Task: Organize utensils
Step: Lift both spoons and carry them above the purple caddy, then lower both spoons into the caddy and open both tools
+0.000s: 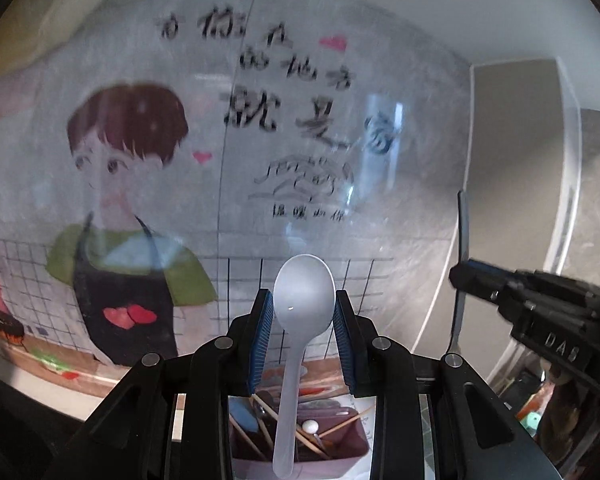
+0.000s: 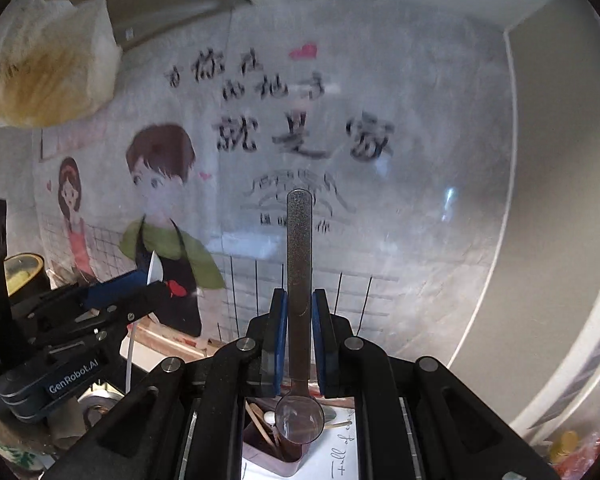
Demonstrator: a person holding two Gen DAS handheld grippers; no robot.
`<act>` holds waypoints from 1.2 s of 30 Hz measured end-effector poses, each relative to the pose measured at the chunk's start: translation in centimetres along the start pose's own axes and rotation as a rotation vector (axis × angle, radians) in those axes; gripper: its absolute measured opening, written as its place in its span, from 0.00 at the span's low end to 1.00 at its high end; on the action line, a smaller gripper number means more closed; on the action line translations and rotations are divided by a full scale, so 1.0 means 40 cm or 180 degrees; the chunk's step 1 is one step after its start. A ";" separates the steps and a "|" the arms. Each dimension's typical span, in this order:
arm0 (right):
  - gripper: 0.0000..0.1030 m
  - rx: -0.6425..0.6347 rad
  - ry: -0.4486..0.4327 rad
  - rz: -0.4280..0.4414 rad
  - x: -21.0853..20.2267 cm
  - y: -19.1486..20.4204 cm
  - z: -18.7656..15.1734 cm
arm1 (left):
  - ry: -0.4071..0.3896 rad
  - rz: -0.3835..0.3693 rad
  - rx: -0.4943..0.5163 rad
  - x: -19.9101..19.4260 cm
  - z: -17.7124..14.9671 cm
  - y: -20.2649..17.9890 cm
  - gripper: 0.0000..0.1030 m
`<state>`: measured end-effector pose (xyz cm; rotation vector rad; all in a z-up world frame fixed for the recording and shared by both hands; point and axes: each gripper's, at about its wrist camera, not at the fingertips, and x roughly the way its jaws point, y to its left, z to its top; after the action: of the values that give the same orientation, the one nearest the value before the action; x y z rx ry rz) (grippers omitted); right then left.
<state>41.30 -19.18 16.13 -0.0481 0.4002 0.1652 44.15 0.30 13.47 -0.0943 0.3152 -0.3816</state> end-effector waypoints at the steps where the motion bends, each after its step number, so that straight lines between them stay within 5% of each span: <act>1: 0.11 0.0031 0.0045 0.0020 0.020 -0.006 -0.010 | 0.0038 -0.0007 -0.0028 0.025 -0.010 0.010 0.31; 9: 0.11 0.0234 0.0376 0.0171 0.190 -0.061 -0.116 | 0.0288 -0.0177 -0.0352 0.179 -0.102 0.095 0.31; 20: 0.11 0.0354 0.0682 0.0339 0.338 -0.059 -0.237 | 0.0393 -0.0061 -0.0505 0.305 -0.230 0.140 0.31; 36: 0.11 0.0358 0.0878 0.0297 0.407 -0.017 -0.363 | 0.0428 0.0121 -0.0429 0.339 -0.331 0.132 0.33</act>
<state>50.64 -18.54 -3.58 0.0596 0.6870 0.2288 53.71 -0.39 -3.70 -0.1948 0.4748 -0.3293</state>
